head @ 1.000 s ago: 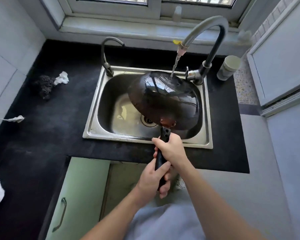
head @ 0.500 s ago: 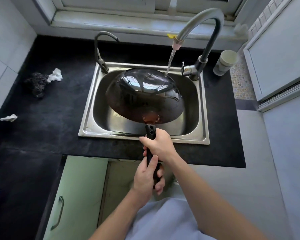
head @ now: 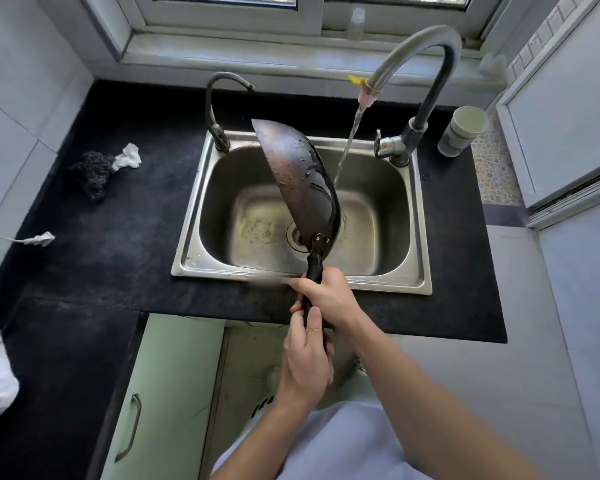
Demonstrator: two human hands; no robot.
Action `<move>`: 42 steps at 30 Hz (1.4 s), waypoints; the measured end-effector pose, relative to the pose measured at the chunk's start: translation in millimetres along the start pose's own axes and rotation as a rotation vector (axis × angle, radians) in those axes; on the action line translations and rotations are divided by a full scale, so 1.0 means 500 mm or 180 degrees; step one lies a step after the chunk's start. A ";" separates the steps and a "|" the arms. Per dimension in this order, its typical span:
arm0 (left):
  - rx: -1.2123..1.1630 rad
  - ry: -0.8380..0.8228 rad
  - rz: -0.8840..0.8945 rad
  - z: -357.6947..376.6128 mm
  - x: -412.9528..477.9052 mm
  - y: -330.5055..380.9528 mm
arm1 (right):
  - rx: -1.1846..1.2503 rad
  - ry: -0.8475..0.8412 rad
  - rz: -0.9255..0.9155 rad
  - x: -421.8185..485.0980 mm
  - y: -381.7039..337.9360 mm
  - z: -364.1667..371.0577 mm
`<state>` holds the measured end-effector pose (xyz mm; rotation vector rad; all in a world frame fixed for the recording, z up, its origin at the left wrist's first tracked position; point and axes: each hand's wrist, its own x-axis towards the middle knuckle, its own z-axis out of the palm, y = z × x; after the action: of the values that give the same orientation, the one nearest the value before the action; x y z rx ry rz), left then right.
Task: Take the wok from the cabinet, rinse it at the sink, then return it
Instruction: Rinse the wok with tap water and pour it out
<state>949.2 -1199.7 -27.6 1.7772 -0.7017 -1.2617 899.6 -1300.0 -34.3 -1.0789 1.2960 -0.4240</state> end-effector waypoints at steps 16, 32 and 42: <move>-0.0780 -0.0452 -0.0241 0.012 -0.007 -0.010 | -0.0642 0.0432 -0.0212 -0.019 0.010 -0.015; -0.0852 -0.0687 -0.0163 0.084 -0.005 0.018 | -0.0738 0.0665 -0.0246 -0.010 0.013 -0.100; -0.0282 -0.0710 -0.0093 0.107 0.010 0.046 | 0.0203 0.0472 0.0050 -0.005 0.018 -0.136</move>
<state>901.0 -1231.6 -18.2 1.5957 -0.7341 -1.5034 834.3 -1321.0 -33.9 -0.9982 1.4112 -0.5381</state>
